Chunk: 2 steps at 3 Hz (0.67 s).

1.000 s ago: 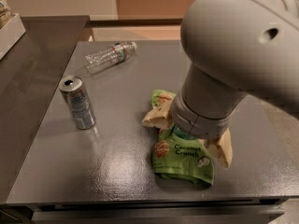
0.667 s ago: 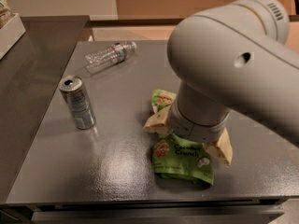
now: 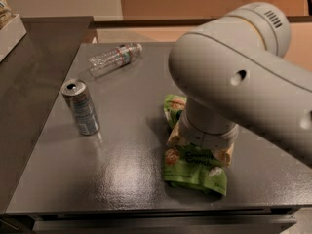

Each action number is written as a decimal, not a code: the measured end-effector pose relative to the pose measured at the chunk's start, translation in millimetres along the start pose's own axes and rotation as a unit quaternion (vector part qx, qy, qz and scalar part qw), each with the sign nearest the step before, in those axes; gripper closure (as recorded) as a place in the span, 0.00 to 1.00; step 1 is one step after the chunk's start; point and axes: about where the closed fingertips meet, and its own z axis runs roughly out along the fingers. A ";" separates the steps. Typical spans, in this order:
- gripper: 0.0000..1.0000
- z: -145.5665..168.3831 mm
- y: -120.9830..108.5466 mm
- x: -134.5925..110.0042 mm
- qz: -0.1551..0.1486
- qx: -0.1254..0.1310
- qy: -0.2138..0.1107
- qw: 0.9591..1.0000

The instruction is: Pick green rice chip bag

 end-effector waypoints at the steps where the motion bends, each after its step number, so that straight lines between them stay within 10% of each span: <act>1: 0.65 -19.5 2.8 -1.8 0.021 0.011 -0.008 1.000; 2: 0.87 -52.8 -3.1 -0.7 0.061 0.032 -0.031 0.997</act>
Offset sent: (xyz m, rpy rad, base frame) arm -0.0093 0.0151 0.1093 0.2160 0.0660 -0.2261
